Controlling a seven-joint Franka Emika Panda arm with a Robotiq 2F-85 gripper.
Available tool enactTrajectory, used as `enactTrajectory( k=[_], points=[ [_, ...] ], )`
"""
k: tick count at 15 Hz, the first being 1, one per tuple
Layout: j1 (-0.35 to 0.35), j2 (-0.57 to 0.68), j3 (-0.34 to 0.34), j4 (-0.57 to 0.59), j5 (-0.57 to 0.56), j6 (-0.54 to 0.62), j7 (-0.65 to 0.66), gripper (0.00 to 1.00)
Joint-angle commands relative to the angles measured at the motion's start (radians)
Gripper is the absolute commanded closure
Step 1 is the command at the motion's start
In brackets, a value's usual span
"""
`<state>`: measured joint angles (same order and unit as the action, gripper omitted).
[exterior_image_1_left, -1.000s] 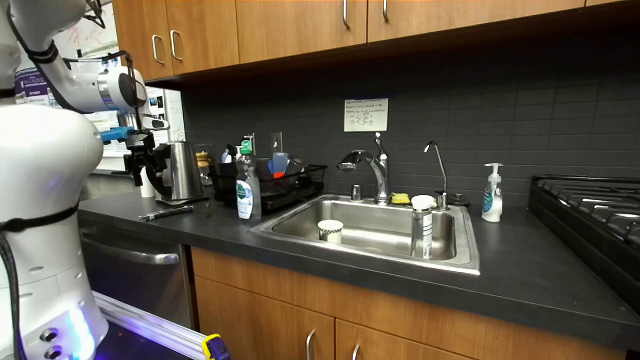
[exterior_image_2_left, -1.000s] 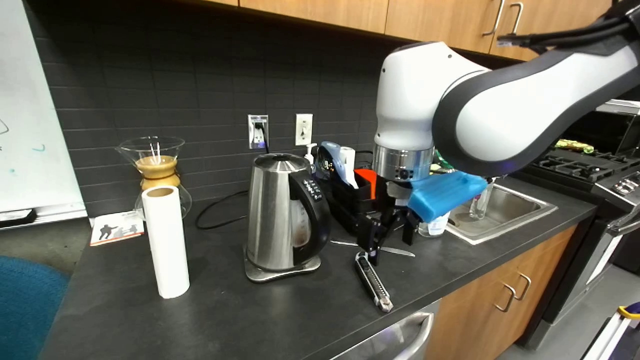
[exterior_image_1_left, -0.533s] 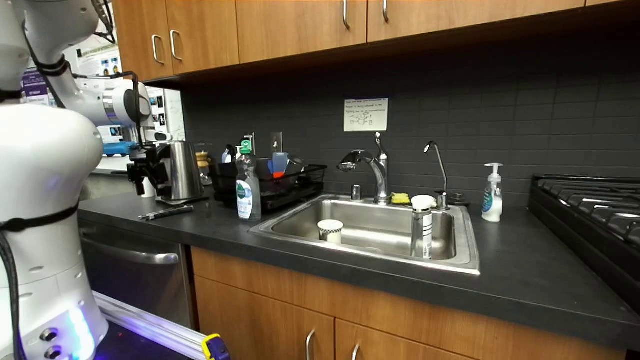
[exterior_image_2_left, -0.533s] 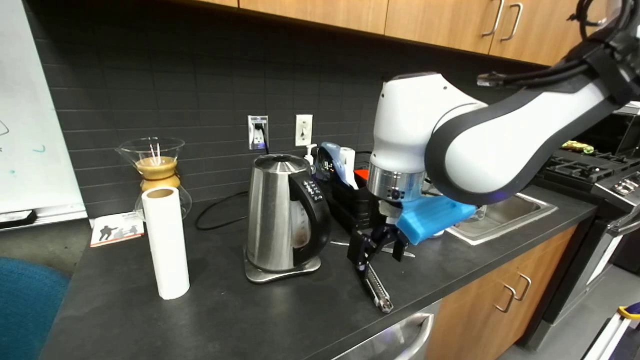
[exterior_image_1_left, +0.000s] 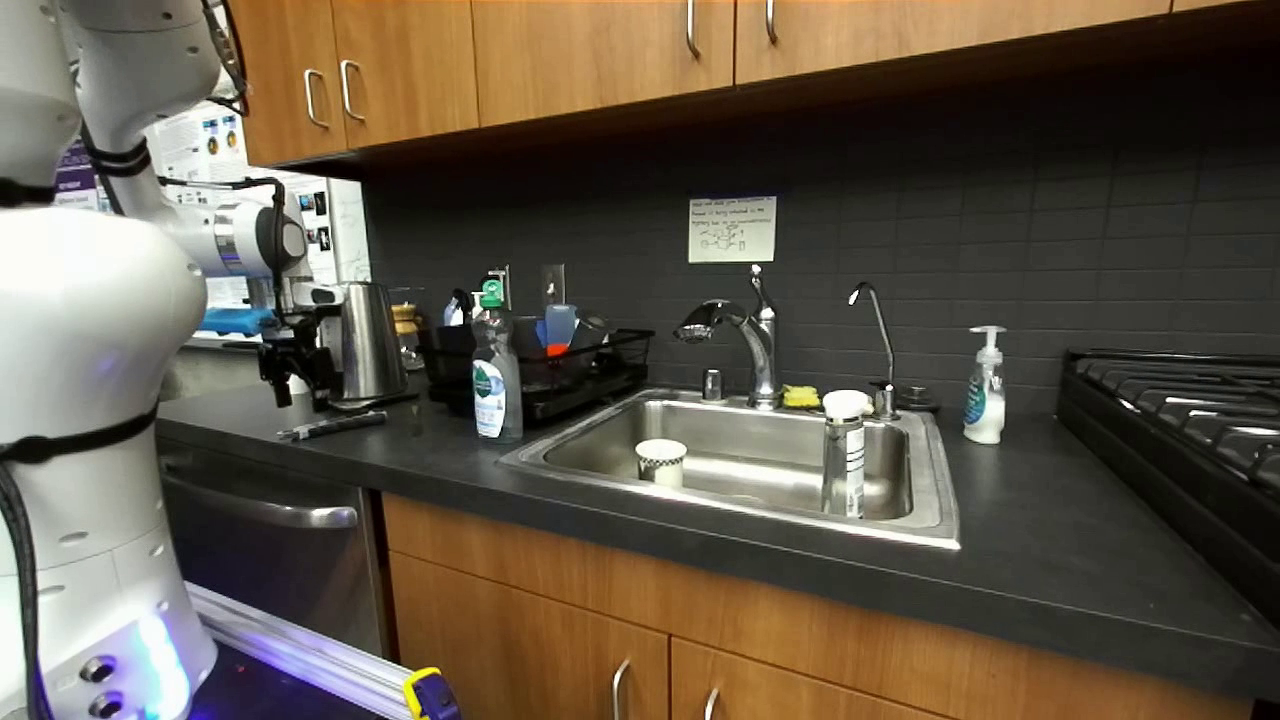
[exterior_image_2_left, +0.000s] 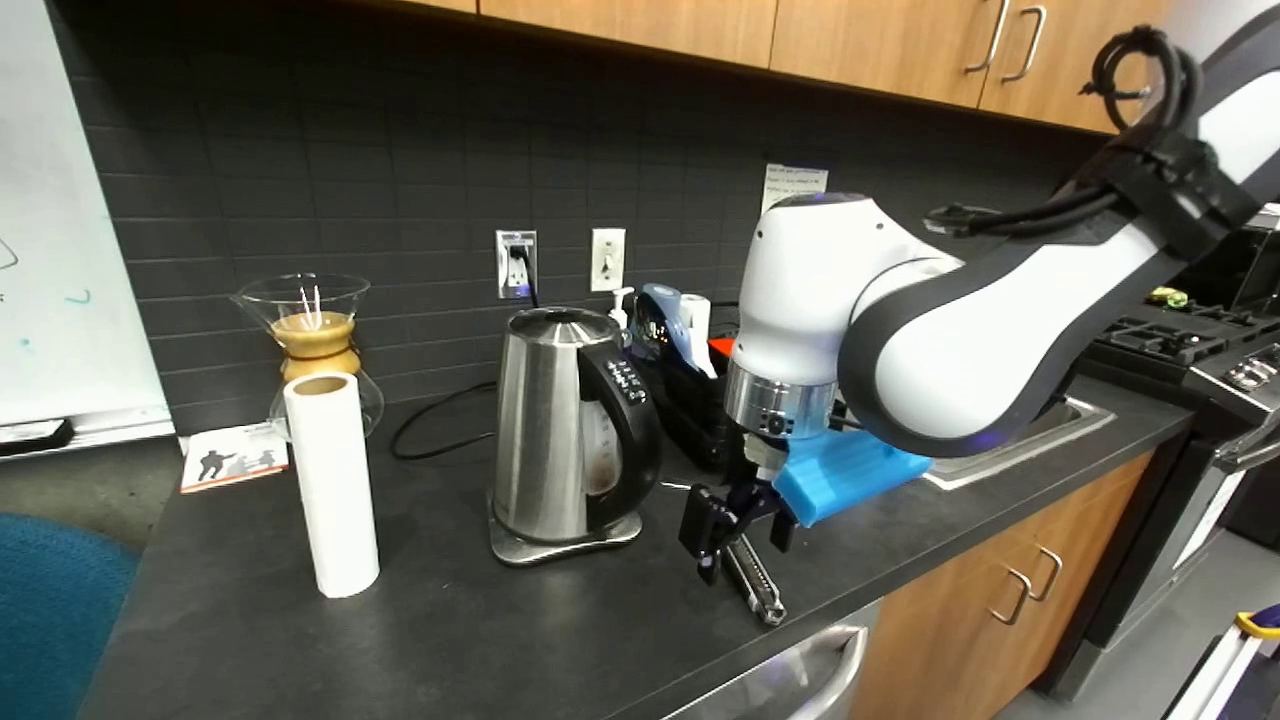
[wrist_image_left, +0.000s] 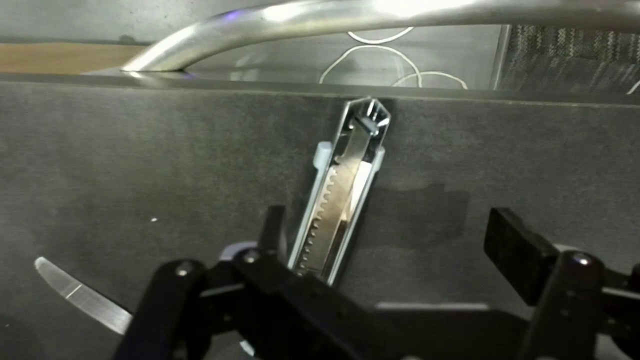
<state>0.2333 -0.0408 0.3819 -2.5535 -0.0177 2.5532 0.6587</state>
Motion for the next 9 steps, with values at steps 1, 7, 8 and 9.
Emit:
enactTrajectory(
  k=[1,7,8,9],
  points=[
    [0.016,0.041,-0.028,0.003,-0.047,0.038,0.050,0.00],
    [0.023,0.072,-0.057,0.007,-0.069,0.052,0.061,0.03],
    [0.023,0.075,-0.061,0.007,-0.070,0.053,0.060,0.07],
    [0.024,0.079,-0.064,0.008,-0.066,0.055,0.056,0.18]
  ],
)
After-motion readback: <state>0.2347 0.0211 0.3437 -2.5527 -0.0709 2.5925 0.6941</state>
